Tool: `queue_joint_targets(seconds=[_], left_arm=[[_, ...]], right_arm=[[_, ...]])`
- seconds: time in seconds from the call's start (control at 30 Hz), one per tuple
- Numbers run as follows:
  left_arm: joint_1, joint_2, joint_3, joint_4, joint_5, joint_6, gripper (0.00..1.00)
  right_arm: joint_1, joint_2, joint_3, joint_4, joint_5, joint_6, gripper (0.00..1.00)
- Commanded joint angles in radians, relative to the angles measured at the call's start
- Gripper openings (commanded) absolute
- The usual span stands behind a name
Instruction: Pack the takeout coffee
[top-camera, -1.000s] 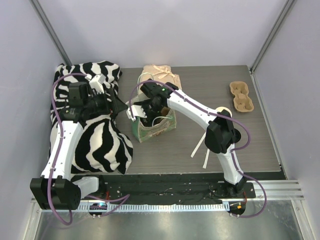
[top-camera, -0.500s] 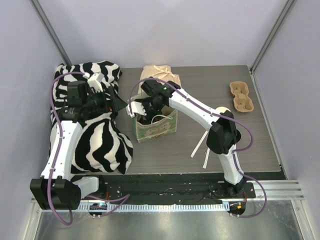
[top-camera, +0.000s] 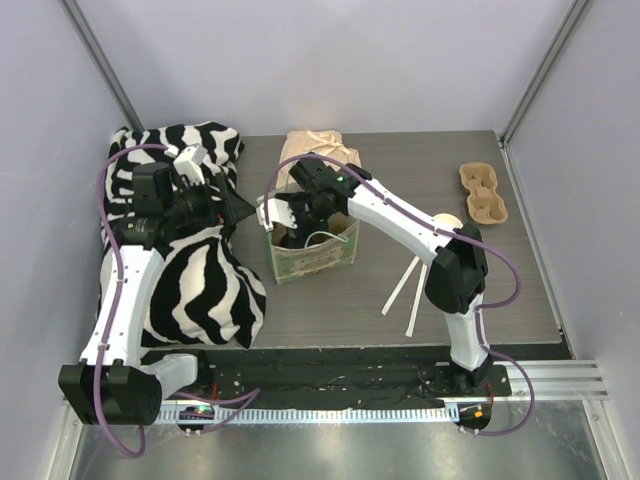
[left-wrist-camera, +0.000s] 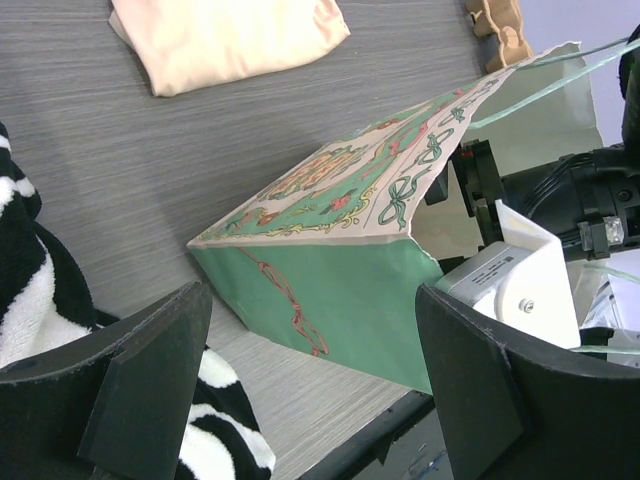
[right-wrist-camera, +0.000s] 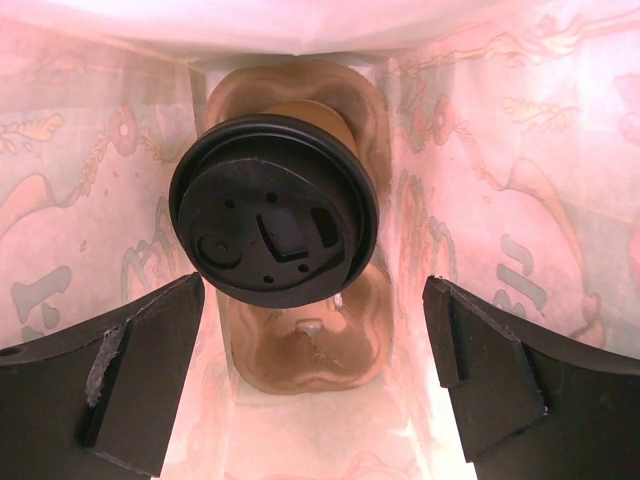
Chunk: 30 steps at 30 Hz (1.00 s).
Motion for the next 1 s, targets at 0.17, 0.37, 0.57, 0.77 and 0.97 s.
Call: queue_joint_targets(seconds=[0.17,0.37,0.57,0.77,0.97], left_arm=[[0.000,-0.026,0.023,0.030,0.035,-0.005,0.88],[-0.001,-0.019,0.020,0.033,0.037,-0.005,0.89],[-0.003,-0.011,0.025,0.053,0.046,-0.009,0.88],[-0.026,-0.005,0.043,0.055,0.087,-0.006,0.87],[-0.057,-0.017,0.026,0.055,0.115,-0.026,0.87]], right_arm=[[-0.005,-0.132,-0.016,0.099,-0.033,0.053,0.99],[-0.010,-0.152,-0.012,0.110,-0.042,0.059,1.00],[-0.019,-0.141,-0.017,0.096,-0.048,0.051,1.00],[-0.028,-0.132,-0.023,0.085,-0.058,0.048,1.00],[-0.053,-0.120,-0.023,0.079,-0.090,0.059,1.00]])
